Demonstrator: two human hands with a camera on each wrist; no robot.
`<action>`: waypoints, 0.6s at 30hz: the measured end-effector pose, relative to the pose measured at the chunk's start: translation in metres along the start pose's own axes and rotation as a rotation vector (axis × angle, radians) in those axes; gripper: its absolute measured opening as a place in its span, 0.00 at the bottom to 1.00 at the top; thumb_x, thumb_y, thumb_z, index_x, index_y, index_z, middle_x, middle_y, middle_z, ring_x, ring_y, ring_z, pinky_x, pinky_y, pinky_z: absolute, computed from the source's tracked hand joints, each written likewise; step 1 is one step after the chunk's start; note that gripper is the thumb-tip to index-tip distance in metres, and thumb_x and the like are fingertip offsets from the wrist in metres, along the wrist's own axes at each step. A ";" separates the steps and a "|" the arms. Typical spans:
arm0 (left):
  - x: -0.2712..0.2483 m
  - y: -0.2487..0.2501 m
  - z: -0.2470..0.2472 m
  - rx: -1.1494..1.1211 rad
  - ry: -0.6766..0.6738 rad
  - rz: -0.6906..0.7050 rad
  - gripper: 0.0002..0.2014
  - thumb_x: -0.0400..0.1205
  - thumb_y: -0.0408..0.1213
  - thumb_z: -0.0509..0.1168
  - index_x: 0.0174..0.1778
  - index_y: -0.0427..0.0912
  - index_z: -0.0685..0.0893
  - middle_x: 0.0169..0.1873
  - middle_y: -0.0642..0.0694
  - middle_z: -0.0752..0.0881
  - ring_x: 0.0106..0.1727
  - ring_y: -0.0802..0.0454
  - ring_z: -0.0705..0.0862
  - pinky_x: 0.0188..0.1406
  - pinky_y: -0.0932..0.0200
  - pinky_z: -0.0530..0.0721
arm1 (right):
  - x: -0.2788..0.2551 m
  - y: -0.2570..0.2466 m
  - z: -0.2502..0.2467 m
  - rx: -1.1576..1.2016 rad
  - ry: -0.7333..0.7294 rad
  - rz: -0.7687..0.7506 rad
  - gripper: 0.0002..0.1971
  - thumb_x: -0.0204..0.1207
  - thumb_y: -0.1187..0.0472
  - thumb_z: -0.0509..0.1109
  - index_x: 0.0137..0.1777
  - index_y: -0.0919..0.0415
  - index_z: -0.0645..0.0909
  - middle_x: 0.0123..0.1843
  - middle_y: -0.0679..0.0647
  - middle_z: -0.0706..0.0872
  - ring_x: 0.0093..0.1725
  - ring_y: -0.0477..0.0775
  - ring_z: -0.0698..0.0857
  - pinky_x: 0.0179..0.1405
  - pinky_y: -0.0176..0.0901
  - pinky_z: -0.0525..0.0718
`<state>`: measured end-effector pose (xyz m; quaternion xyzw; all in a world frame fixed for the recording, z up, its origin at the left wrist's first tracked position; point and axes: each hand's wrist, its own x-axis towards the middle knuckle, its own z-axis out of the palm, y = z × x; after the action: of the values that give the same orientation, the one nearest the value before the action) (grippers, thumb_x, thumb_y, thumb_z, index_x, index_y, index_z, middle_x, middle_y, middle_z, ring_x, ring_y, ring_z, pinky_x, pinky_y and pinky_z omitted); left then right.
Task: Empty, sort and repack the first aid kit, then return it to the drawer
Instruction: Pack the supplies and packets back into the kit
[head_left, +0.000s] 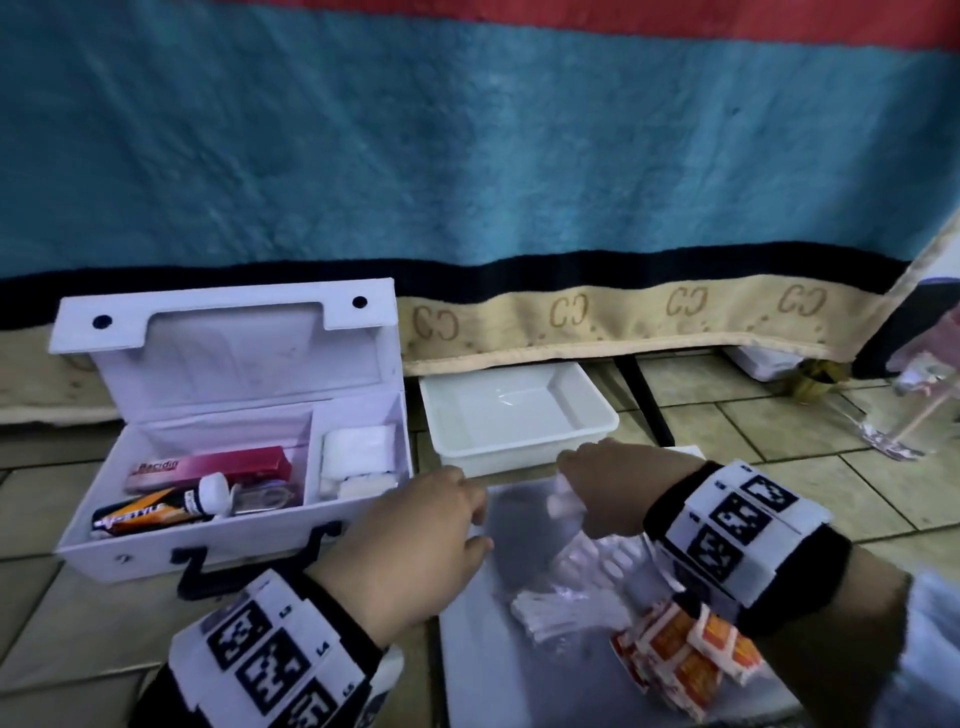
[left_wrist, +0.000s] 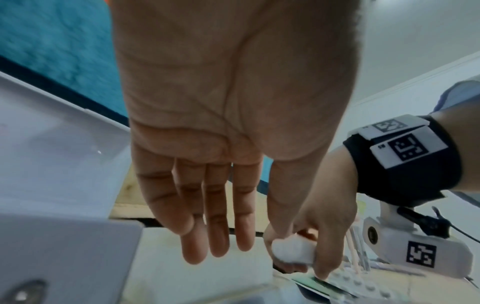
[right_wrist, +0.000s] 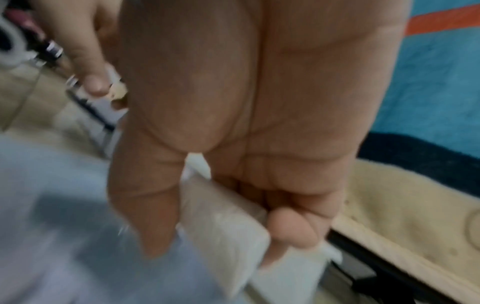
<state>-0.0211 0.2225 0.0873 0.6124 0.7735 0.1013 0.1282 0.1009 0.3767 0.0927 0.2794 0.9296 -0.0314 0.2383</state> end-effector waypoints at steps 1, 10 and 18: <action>-0.004 -0.006 -0.002 -0.019 0.030 -0.010 0.11 0.83 0.49 0.59 0.58 0.52 0.78 0.56 0.55 0.76 0.57 0.54 0.78 0.59 0.56 0.78 | -0.005 -0.003 -0.012 0.021 -0.005 -0.023 0.13 0.72 0.61 0.69 0.55 0.60 0.75 0.51 0.57 0.82 0.47 0.55 0.80 0.36 0.40 0.74; -0.024 -0.071 -0.033 -0.578 0.342 -0.257 0.10 0.81 0.46 0.64 0.58 0.62 0.76 0.46 0.57 0.83 0.40 0.62 0.83 0.33 0.71 0.79 | 0.025 -0.099 -0.073 0.213 0.213 -0.238 0.22 0.63 0.50 0.81 0.42 0.55 0.70 0.34 0.46 0.71 0.32 0.47 0.71 0.28 0.42 0.69; 0.003 -0.115 -0.041 -0.424 0.329 -0.347 0.03 0.77 0.35 0.69 0.46 0.44 0.84 0.37 0.52 0.85 0.31 0.57 0.79 0.32 0.61 0.78 | 0.073 -0.139 -0.071 0.183 0.289 -0.209 0.22 0.63 0.57 0.82 0.47 0.58 0.71 0.49 0.56 0.80 0.48 0.59 0.82 0.37 0.43 0.73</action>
<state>-0.1413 0.1989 0.0902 0.4064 0.8385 0.3344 0.1413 -0.0565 0.3104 0.1118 0.2035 0.9713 -0.0998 0.0717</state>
